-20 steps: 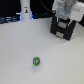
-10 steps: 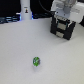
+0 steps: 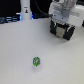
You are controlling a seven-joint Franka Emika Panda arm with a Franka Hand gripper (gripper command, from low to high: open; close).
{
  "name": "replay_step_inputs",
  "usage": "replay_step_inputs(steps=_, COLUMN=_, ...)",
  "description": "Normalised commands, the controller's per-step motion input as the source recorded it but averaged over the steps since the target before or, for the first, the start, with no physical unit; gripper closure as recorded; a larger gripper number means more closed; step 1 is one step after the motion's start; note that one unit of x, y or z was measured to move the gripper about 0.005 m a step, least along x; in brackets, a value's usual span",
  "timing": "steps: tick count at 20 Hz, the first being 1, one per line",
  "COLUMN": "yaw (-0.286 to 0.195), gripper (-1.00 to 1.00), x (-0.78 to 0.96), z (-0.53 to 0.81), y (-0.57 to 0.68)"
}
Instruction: Open the kcup holder, insert the kcup into the holder, and close the kcup holder
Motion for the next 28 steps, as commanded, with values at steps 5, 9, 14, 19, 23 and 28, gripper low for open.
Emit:
replay_step_inputs(steps=5, yaw=-0.08, gripper=1.0, x=0.95, z=0.27, y=-0.3)
replay_step_inputs(steps=9, yaw=-0.08, gripper=1.0, x=0.95, z=0.27, y=-0.3)
replay_step_inputs(steps=14, yaw=-0.079, gripper=1.0, x=0.95, z=0.25, y=-0.3)
replay_step_inputs(steps=19, yaw=-0.077, gripper=1.0, x=0.95, z=0.25, y=-0.3)
replay_step_inputs(steps=23, yaw=-0.056, gripper=-1.0, x=0.53, z=0.29, y=-0.14)
replay_step_inputs(steps=28, yaw=-0.096, gripper=-1.0, x=0.27, z=0.31, y=-0.33)
